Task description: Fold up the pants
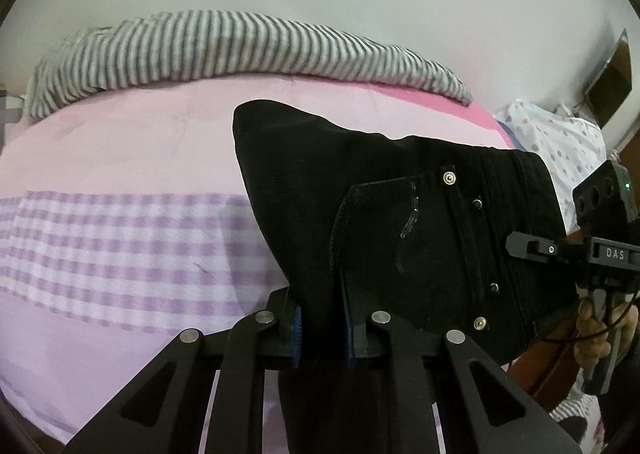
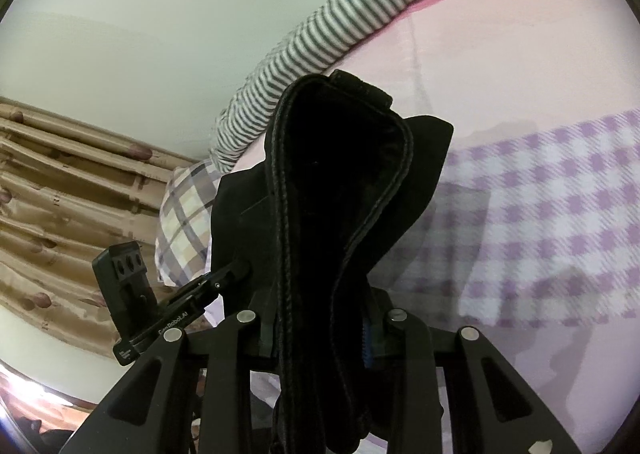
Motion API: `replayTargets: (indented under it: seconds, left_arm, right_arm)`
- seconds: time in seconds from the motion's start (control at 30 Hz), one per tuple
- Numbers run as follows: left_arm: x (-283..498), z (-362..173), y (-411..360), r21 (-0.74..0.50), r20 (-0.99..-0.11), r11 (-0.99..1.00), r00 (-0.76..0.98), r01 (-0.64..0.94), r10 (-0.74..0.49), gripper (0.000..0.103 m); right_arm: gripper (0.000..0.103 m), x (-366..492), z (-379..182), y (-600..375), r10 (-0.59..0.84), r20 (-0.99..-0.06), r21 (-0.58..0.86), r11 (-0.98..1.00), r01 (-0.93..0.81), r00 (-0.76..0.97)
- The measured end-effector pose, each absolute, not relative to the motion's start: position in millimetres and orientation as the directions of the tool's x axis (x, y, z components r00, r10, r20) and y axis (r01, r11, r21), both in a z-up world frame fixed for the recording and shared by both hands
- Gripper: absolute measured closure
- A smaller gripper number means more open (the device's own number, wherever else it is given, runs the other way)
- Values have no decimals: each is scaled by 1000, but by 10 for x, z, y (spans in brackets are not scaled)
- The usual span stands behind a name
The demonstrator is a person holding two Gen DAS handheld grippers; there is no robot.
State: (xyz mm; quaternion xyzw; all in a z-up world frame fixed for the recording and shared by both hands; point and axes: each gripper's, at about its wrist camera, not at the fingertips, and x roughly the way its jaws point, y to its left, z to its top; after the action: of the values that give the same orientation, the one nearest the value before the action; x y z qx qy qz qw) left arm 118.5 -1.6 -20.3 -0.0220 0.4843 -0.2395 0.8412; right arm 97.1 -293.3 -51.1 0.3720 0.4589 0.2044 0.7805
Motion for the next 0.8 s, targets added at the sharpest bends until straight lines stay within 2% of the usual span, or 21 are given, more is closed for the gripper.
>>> replayTargets:
  seconds: [0.4,0.8]
  left_arm:
    - [1629,43,871,-209,-804,934,493,289,-332,87]
    - [2270,-67,1616,-183,-822,964,507,193,-258,87]
  right_arm:
    - [76,1642,-459,-2112,736,-514,805,592,-49,440]
    - [76,2437,-618,-1390,783,-512,828,559,-39,353]
